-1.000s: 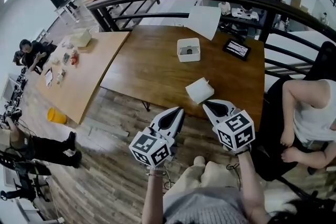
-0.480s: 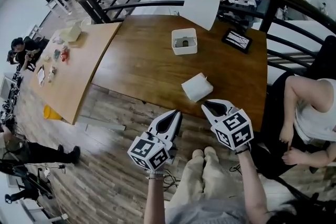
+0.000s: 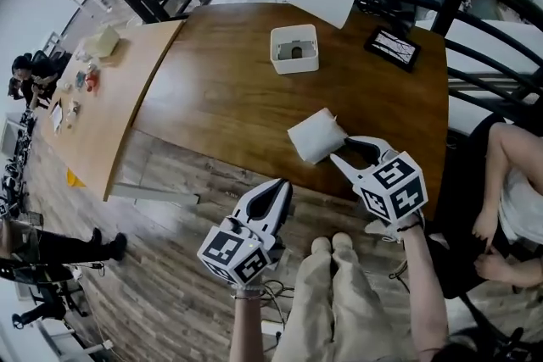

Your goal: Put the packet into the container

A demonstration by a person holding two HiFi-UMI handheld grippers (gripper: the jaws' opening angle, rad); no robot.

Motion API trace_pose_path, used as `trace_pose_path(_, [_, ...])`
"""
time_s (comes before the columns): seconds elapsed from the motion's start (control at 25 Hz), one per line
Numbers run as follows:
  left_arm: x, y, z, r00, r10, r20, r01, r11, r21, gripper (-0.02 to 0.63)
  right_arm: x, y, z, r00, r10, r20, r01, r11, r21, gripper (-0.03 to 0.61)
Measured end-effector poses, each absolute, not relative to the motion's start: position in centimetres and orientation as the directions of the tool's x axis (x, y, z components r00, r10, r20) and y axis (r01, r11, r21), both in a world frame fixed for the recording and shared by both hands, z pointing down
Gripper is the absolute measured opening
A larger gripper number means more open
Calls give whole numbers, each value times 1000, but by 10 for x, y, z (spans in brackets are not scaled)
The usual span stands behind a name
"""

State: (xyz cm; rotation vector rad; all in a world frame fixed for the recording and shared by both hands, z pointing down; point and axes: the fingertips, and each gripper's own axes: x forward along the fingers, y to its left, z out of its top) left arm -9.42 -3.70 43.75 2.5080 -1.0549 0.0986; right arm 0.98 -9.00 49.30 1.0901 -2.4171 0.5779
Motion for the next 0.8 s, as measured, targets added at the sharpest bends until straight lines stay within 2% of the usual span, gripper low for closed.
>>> trace_pose_path(0.28, [-85,-57,461,711,-666,227,-699,-631,337,5,22,-116,517,-611,-572,548,-752,636,-174,178])
trace_pose_path(0.6, [-80,-75,476,707,-669,231,-704,-631,326,5,14,-126,538,-651,-500,571,-718,649,-250,181])
trace_pose_path(0.8, [-79,-78,478,700,-674,237,-711,-622,329,5,10,-126,539,-651,-461,603,-692,687,-223,175])
